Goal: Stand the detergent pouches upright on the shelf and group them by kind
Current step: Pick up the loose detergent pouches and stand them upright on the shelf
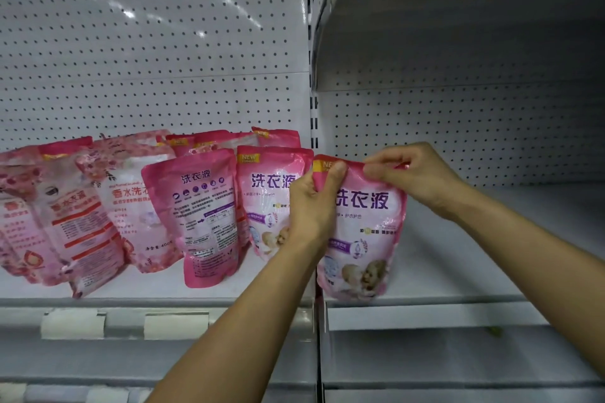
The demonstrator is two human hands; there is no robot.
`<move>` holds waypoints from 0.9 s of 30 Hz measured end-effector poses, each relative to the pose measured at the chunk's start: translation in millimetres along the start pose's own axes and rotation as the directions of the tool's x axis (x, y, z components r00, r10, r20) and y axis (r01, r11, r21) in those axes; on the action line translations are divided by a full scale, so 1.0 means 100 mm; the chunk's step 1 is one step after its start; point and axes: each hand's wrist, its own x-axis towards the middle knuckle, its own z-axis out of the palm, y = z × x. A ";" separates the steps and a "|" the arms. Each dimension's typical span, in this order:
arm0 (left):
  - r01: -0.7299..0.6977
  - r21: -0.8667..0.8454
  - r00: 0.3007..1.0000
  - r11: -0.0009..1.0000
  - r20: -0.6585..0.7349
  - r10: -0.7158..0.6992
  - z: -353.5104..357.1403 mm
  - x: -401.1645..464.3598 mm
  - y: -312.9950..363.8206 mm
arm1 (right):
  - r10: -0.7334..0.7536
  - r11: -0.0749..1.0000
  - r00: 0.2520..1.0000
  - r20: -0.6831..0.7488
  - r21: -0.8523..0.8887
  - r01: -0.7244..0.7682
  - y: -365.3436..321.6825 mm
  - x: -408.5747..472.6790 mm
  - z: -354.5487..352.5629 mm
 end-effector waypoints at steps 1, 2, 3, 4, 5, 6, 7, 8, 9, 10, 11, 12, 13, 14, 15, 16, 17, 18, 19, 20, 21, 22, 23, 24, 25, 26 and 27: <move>0.004 -0.003 1.000 1.000 -0.011 -0.004 0.00 0.02 -0.01 | -0.011 1.000 0.995 -0.101 0.013 0.012 -0.01 0.05 0.01; 0.018 0.007 0.999 1.000 -0.034 -0.018 0.00 0.03 0.00 | 0.008 0.999 0.974 -0.225 0.052 0.004 -0.05 0.11 0.00; 0.043 0.013 0.996 0.999 -0.074 -0.042 -0.01 0.06 -0.02 | 0.024 0.995 0.945 -0.327 0.097 0.008 -0.09 0.17 -0.06; 0.068 0.006 0.989 0.998 -0.129 -0.066 -0.03 0.07 -0.02 | 0.041 0.990 0.923 -0.382 0.143 0.015 -0.16 0.21 -0.13; 0.098 -0.012 0.978 0.995 -0.187 -0.098 -0.04 0.08 -0.03 | 0.032 0.985 0.923 -0.384 0.167 0.035 -0.19 0.25 -0.20; 0.122 -0.036 0.965 0.992 -0.229 -0.127 -0.05 0.10 -0.04 | 0.021 0.983 0.941 -0.337 0.181 0.042 -0.21 0.25 -0.24; 0.130 -0.052 0.957 0.990 -0.255 -0.139 -0.06 0.11 -0.07 | 0.029 0.983 0.967 -0.254 0.181 0.018 -0.17 0.24 -0.24; 0.134 -0.052 0.952 0.990 -0.270 -0.143 -0.07 0.13 -0.09 | 0.073 0.985 0.985 -0.156 0.167 -0.047 -0.10 0.20 -0.19; 0.136 -0.044 0.952 0.990 -0.272 -0.142 -0.06 0.13 -0.10 | 0.133 0.982 0.989 -0.060 0.139 -0.124 0.00 0.15 -0.10; 0.131 -0.039 0.954 0.991 -0.266 -0.137 -0.06 0.13 -0.10 | 0.180 0.976 0.984 0.004 0.125 -0.179 0.09 0.11 0.01; 0.124 -0.042 0.962 0.991 -0.241 -0.130 -0.06 0.13 -0.10 | 0.194 0.971 0.981 0.008 0.138 -0.193 0.18 0.08 0.12; 0.108 -0.035 0.971 0.994 -0.211 -0.113 -0.08 0.12 -0.09 | 0.185 0.970 0.982 -0.040 0.170 -0.175 0.23 0.07 0.21; 0.075 -0.013 0.980 0.997 -0.185 -0.076 -0.10 0.11 -0.08 | 0.160 0.971 0.980 -0.120 0.197 -0.134 0.26 0.09 0.26; 0.028 0.026 0.985 0.999 -0.170 -0.024 -0.12 0.08 -0.04 | 0.140 0.972 0.969 -0.202 0.213 -0.096 0.27 0.12 0.29; -0.023 0.080 0.985 0.997 -0.171 0.037 -0.17 0.03 -0.01 | 0.127 0.971 0.953 -0.275 0.230 -0.063 0.27 0.15 0.30; -0.067 0.139 0.980 0.988 -0.175 0.092 -0.23 -0.04 0.01 | 0.115 0.969 0.935 -0.335 0.245 -0.031 0.26 0.17 0.31; -0.097 0.202 0.972 0.975 -0.190 0.137 -0.31 -0.12 0.02 | 0.101 0.966 0.917 -0.385 0.258 0.002 0.28 0.19 0.31; -0.110 0.269 0.962 0.957 -0.215 0.171 -0.41 -0.19 0.00 | 0.093 0.965 0.902 -0.423 0.261 0.023 0.31 0.19 0.32; -0.106 0.332 0.949 0.937 -0.246 0.194 -0.51 -0.27 -0.04 | 0.093 0.966 0.890 -0.446 0.259 0.028 0.36 0.18 0.32; -0.081 0.385 0.941 0.919 -0.276 0.198 -0.62 -0.31 -0.12 | 0.105 0.966 0.885 -0.453 0.258 0.017 0.42 0.15 0.33; -0.029 0.411 0.939 0.911 -0.302 0.166 -0.70 -0.34 -0.20 | 0.123 0.963 0.886 -0.448 0.269 0.002 0.49 0.11 0.35; 0.036 0.410 0.940 0.911 -0.324 0.108 -0.77 -0.33 -0.28 | 0.146 0.957 0.894 -0.425 0.290 -0.018 0.56 0.06 0.36; 0.099 0.401 0.944 0.911 -0.328 0.042 -0.81 -0.31 -0.36 | 0.169 0.948 0.908 -0.384 0.314 -0.043 0.64 0.00 0.38; 0.144 0.399 0.947 0.905 -0.320 -0.010 -0.82 -0.29 -0.41 | 0.194 0.938 0.922 -0.335 0.338 -0.075 0.72 -0.07 0.42; 0.174 0.397 0.949 0.901 -0.313 -0.045 -0.83 -0.24 -0.46 | 0.219 0.928 0.933 -0.284 0.357 -0.109 0.79 -0.13 0.46; 0.192 0.381 0.947 0.904 -0.313 -0.069 -0.83 -0.19 -0.50 | 0.238 0.920 0.941 -0.241 0.366 -0.139 0.85 -0.18 0.49; 0.210 0.355 0.941 0.911 -0.327 -0.090 -0.83 -0.14 -0.55 | 0.249 0.917 0.944 -0.214 0.367 -0.159 0.89 -0.21 0.51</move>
